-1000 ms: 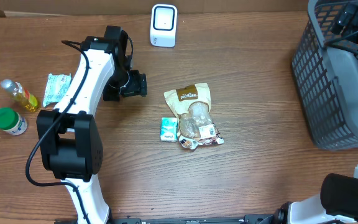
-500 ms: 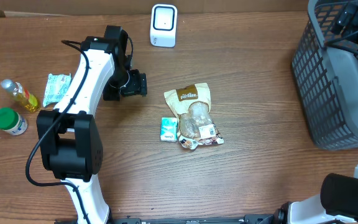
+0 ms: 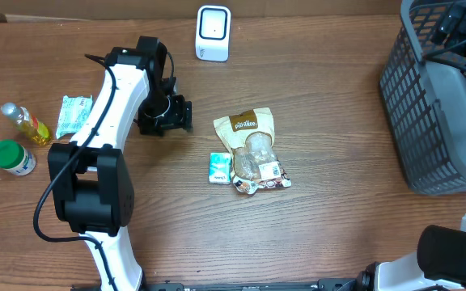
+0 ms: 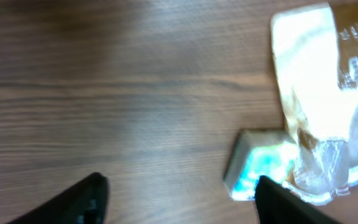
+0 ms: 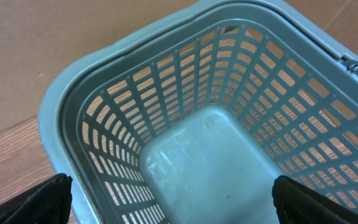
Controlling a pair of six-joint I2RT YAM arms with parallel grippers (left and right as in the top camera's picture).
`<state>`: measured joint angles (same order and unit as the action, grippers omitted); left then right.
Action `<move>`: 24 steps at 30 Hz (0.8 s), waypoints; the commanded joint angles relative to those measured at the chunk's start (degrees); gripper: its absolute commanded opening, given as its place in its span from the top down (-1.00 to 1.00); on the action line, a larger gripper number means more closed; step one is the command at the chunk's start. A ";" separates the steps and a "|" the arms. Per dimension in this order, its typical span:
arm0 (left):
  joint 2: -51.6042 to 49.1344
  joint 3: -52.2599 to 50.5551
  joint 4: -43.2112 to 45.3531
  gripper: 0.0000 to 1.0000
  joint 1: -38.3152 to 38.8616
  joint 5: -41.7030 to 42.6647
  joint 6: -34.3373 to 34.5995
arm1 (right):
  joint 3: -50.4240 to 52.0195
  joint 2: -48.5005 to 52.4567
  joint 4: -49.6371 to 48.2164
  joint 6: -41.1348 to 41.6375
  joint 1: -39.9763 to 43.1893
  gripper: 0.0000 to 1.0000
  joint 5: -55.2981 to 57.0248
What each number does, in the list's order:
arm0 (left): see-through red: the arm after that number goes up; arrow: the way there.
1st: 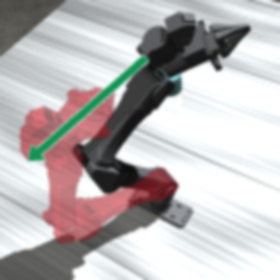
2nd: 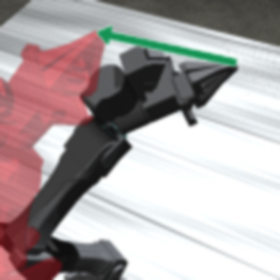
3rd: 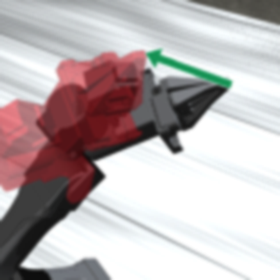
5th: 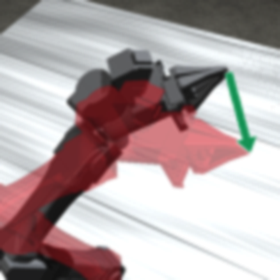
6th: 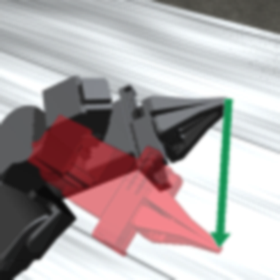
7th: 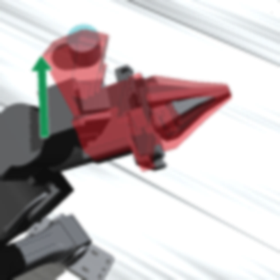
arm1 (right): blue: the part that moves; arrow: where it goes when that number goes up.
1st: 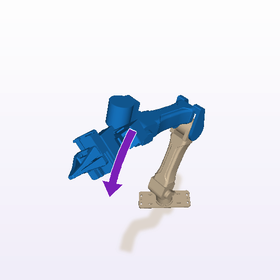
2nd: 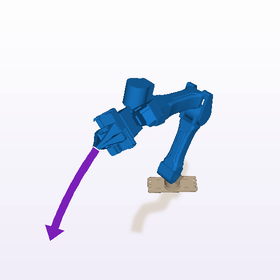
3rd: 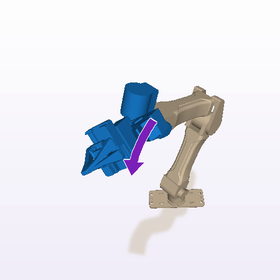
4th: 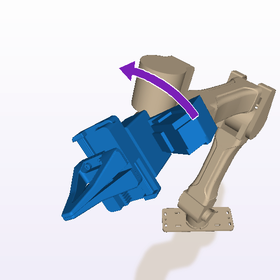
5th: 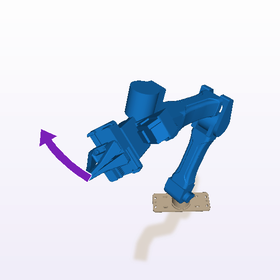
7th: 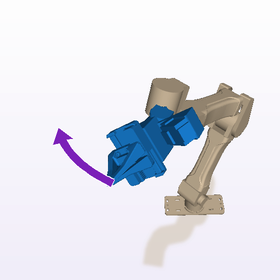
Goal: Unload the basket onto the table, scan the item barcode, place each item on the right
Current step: 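Grasp the small green tissue pack beside the bread bag with left gripper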
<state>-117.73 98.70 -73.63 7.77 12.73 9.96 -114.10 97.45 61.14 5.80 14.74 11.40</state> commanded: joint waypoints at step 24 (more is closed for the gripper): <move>0.09 -21.05 12.61 0.20 12.31 2.32 1.25 | -1.03 -0.55 -0.17 0.22 0.02 -1.00 0.57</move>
<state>-117.71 78.89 -61.98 19.79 15.90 9.50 -114.10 97.45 61.14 5.80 14.74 11.40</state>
